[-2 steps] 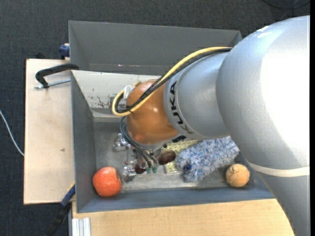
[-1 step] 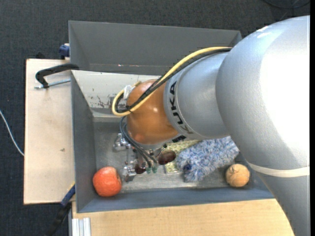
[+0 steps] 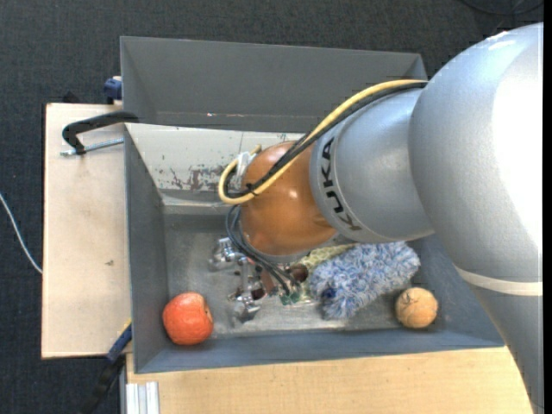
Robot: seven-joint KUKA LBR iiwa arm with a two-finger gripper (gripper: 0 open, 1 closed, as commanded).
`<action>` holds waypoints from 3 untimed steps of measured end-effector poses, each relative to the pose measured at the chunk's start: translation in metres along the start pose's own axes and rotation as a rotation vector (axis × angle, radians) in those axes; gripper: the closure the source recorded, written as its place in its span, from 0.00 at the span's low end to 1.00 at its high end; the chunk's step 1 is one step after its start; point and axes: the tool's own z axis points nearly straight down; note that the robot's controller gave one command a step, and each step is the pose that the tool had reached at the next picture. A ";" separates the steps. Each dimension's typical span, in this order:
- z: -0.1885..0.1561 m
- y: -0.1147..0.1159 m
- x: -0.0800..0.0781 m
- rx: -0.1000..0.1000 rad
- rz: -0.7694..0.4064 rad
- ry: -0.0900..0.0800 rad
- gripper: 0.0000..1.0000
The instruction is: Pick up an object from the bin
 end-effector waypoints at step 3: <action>-0.002 -0.107 -0.008 0.004 -0.076 -0.002 1.00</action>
Offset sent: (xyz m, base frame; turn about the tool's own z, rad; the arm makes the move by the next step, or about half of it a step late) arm 0.0349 -0.1010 -0.0007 -0.0784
